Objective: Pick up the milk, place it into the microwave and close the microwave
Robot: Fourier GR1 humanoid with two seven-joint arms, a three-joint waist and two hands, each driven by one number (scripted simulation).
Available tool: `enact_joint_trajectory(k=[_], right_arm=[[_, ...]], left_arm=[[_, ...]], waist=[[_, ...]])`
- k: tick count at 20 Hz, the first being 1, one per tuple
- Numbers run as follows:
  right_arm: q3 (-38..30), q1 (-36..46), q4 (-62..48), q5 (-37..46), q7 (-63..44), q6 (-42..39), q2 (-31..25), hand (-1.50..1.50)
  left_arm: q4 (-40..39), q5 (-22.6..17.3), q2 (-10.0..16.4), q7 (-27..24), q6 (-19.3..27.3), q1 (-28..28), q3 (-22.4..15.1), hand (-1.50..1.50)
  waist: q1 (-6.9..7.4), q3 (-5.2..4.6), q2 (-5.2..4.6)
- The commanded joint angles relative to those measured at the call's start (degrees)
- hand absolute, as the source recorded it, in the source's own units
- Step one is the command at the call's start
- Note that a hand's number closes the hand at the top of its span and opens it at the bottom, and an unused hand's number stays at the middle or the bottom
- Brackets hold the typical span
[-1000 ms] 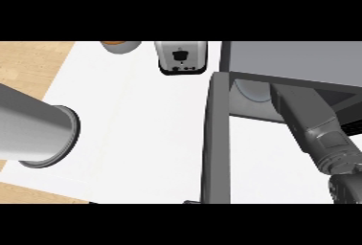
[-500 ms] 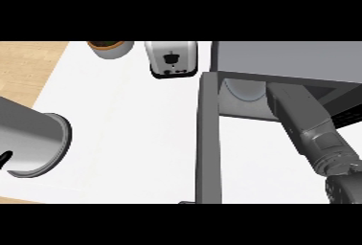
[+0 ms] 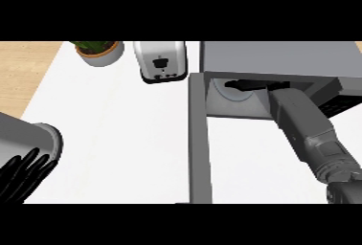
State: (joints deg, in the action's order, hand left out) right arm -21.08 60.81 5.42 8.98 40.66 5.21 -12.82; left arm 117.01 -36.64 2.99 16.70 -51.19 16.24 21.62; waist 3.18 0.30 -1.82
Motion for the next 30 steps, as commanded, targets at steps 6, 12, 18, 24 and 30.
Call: enact_joint_trajectory(k=[6, 12, 18, 24, 30], right_arm=[[-2.35, -8.03, 3.17, -4.71, 5.09, -13.43, 5.23, -1.50], [0.89, -15.37, 7.51, -3.93, 6.16, -14.10, 10.11, -1.50], [4.62, -27.99, 11.78, -1.82, 9.58, -13.11, 10.45, -1.50], [5.99, -38.27, 18.60, -1.91, 11.32, -15.04, 7.83, -1.50], [6.10, -52.66, 28.14, -4.10, 15.36, -20.71, 4.20, -1.50]], left_arm=[[-2.89, 10.61, -2.93, -3.85, -5.85, 0.09, -4.88, -1.50], [-5.66, 21.46, -2.98, -10.55, -1.68, -2.17, -10.72, -1.50], [-10.10, 25.82, -2.99, -13.51, -0.31, -5.42, -12.53, 1.50], [-13.83, 34.95, -2.99, -17.62, 3.60, -7.57, -17.28, 1.50], [-17.31, 43.33, -2.99, -18.68, 7.79, -14.73, -23.94, 1.50]], waist=[[-3.10, -0.33, 1.96], [-5.10, -0.46, 2.78], [-6.15, -0.51, 2.90], [-7.87, -0.69, 3.27], [-7.64, -0.59, 2.74]])
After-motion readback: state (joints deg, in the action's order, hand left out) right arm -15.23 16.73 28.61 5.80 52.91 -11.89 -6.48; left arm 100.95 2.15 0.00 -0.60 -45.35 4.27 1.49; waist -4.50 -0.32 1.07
